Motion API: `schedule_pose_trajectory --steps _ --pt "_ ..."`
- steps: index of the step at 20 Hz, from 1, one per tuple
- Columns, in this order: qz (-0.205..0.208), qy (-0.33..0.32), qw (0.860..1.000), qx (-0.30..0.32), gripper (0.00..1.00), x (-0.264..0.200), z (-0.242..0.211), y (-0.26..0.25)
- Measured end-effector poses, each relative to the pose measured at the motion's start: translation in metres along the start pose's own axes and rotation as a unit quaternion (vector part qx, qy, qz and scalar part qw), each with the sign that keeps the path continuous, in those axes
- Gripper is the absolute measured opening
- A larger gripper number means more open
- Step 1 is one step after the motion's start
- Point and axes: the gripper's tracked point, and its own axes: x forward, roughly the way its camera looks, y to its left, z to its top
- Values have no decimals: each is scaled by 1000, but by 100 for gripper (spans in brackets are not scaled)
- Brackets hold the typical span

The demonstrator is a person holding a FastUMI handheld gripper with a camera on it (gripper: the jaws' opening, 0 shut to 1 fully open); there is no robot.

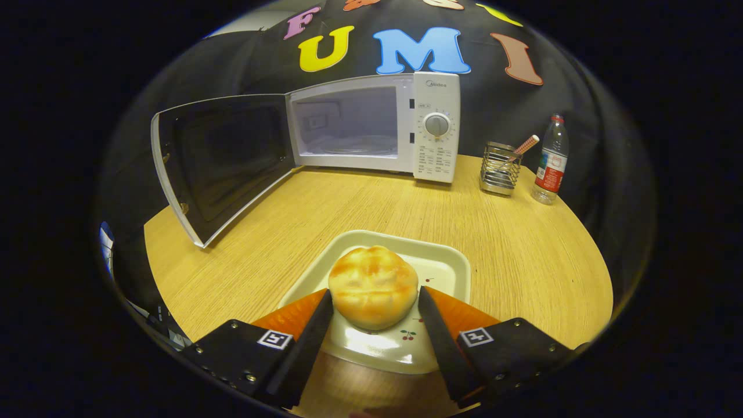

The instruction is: Open the microwave, put the food inside, and close the microwave door.

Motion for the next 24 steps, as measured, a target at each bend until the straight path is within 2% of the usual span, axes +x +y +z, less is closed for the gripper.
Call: schedule_pose_trajectory --steps 1,3,6,10,13,17,24 --pt "-1 -3 1000 2 84 1 0 -1" --pt "-7 -16 1000 6 66 -3 4 0" --pt "10 -37 999 8 65 -14 16 14" --pt "38 -113 992 48 65 -27 77 42" --pt "52 -142 986 72 65 -21 107 65" --pt "52 -162 983 76 65 1 137 89" --pt "63 -181 969 159 65 63 188 114"
